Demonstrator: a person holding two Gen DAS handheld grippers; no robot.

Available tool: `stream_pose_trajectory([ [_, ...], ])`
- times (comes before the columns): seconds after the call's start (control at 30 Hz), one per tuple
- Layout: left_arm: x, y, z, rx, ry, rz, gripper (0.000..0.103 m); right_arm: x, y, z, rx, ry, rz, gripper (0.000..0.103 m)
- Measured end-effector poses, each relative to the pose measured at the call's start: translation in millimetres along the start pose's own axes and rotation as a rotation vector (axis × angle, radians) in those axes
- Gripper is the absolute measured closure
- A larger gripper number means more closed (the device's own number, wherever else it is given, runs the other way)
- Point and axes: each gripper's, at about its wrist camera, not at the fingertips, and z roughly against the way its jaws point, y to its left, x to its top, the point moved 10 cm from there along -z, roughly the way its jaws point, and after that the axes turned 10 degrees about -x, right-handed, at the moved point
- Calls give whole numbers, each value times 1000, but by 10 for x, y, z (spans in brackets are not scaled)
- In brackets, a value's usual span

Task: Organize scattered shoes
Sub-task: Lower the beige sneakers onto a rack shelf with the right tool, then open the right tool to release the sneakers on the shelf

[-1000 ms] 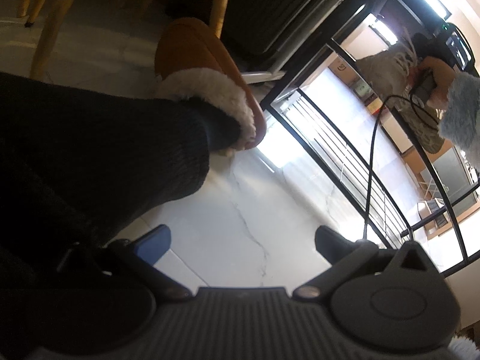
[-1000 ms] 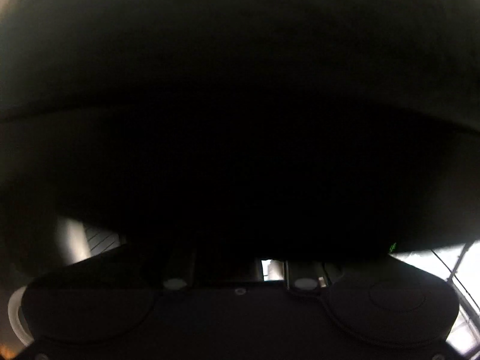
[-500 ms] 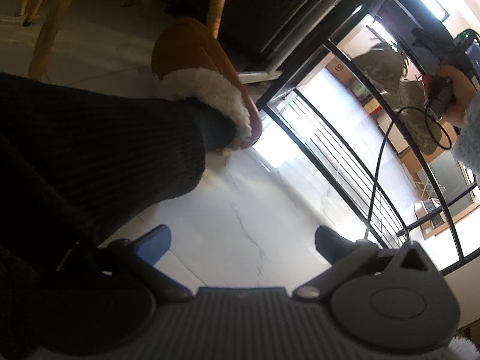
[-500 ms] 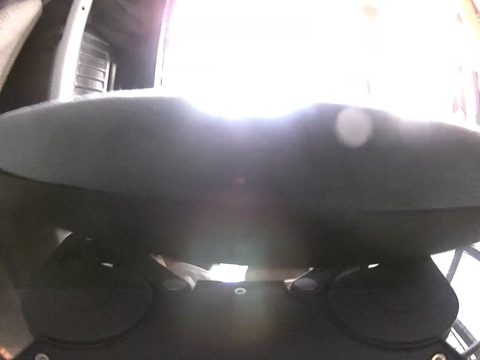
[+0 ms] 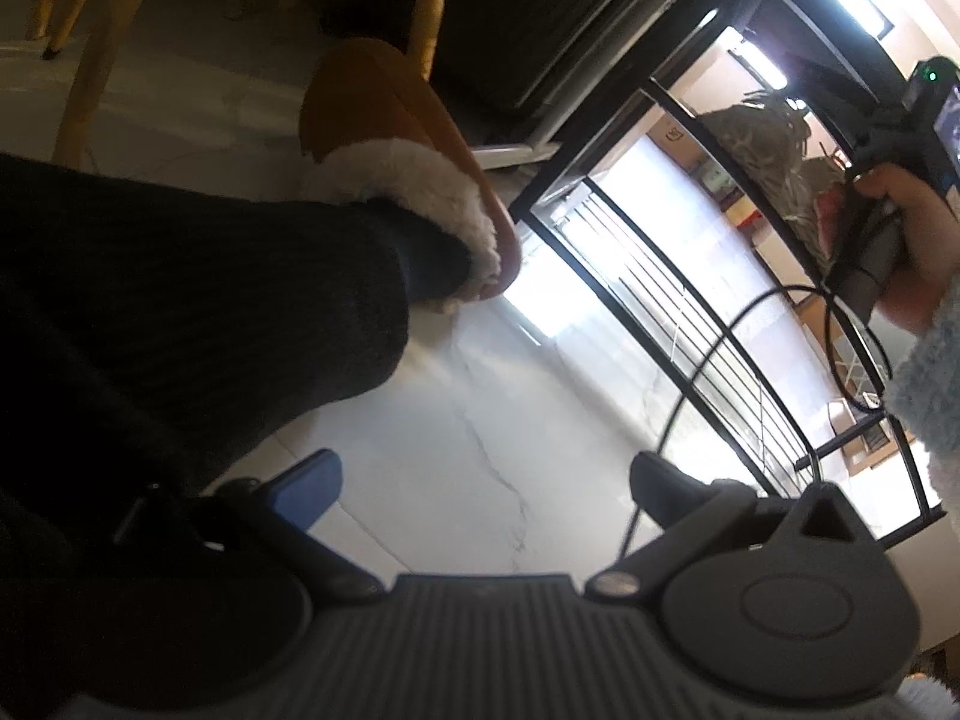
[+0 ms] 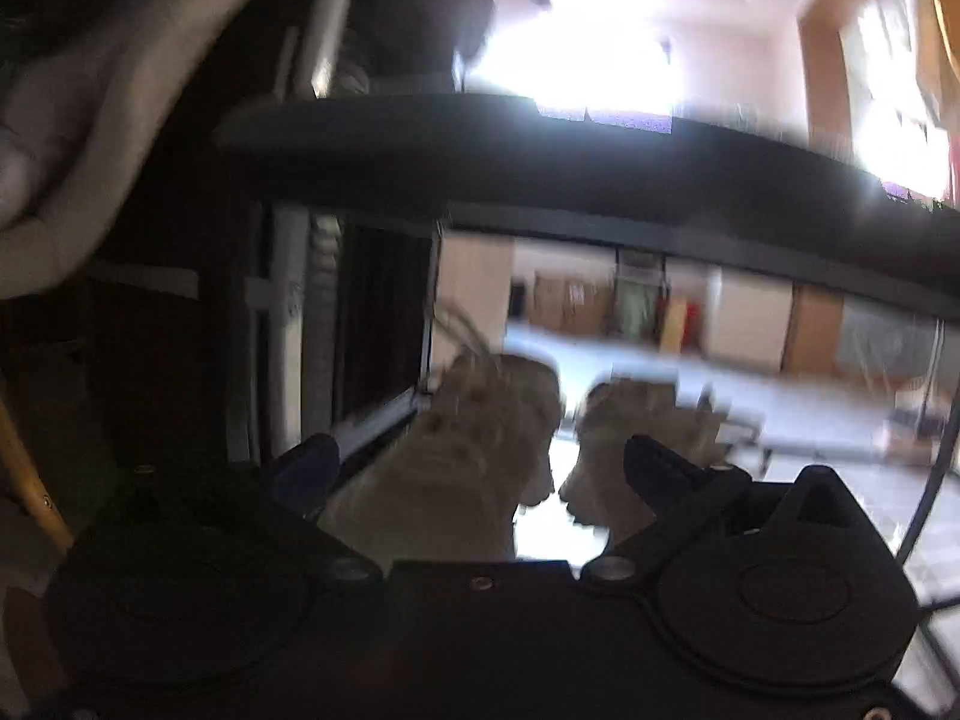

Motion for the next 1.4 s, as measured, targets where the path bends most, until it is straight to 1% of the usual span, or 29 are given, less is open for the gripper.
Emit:
stream_pose_trajectory([
  [0.03, 2, 10, -3, 0, 1, 6, 1, -47, 67, -1, 6, 3, 2, 0],
  [0.1, -1, 17, -4, -1, 5, 11, 1, 36, 289, -266, 2, 0, 40, 0],
  [0.2, -10, 19, -12, -8, 13, 14, 1, -233, 281, -247, 12, 8, 75, 2],
  [0.23, -10, 22, -10, -8, 13, 15, 1, -257, 303, -242, 32, 8, 66, 8],
  [0.27, -7, 40, -11, -4, 12, 22, 1, -282, 325, -237, 51, 8, 56, 17],
  [0.3, -8, 56, -15, 0, 12, 28, 1, -306, 347, -231, 71, 8, 47, 20],
  [0.43, -15, 77, -40, 5, 20, 40, 1, -282, 367, -166, 66, 10, 34, 21],
  [0.57, -14, 46, -34, -6, 16, 26, 1, -243, 482, -506, 75, 23, 30, 22],
  [0.63, -16, 34, -23, -7, 15, 20, 1, -228, 468, -691, 75, 47, 20, 22],
  [0.9, -24, 67, -31, 3, 22, 34, 1, -313, 513, -941, 55, 37, 107, 22],
  [0.97, -27, 61, -40, 2, 26, 32, 1, -328, 534, -960, 54, 41, 106, 22],
  [1.03, -22, 58, -30, 2, 23, 31, 1, -326, 533, -947, 54, 49, 93, 23],
  [1.07, -21, 57, -23, 2, 21, 30, 1, -325, 525, -910, 58, 49, 88, 19],
  [1.1, -21, 56, -17, 2, 18, 30, 1, -324, 528, -801, 93, 52, 79, 15],
  [1.13, -19, 56, -11, 2, 16, 29, 1, -309, 522, -635, 131, 34, 73, 6],
  [1.17, -17, 56, -9, 2, 16, 28, 1, -278, 482, -495, 134, 0, 79, 2],
  [1.23, -25, 43, -7, -1, 18, 25, 1, -195, 371, -171, 138, -83, 99, 1],
  [1.27, -29, 37, -6, -3, 19, 24, 1, -165, 328, -88, 134, -104, 108, 1],
  [1.3, -29, 31, -6, -4, 19, 22, 1, -84, 200, 71, 104, -151, 130, 1],
  [1.37, -26, 16, -7, -6, 17, 17, 1, 29, 17, 198, 49, -192, 160, 0],
  [1.4, -28, 1, -5, -7, 15, 11, 1, 85, -128, 194, 6, -182, 175, 0],
])
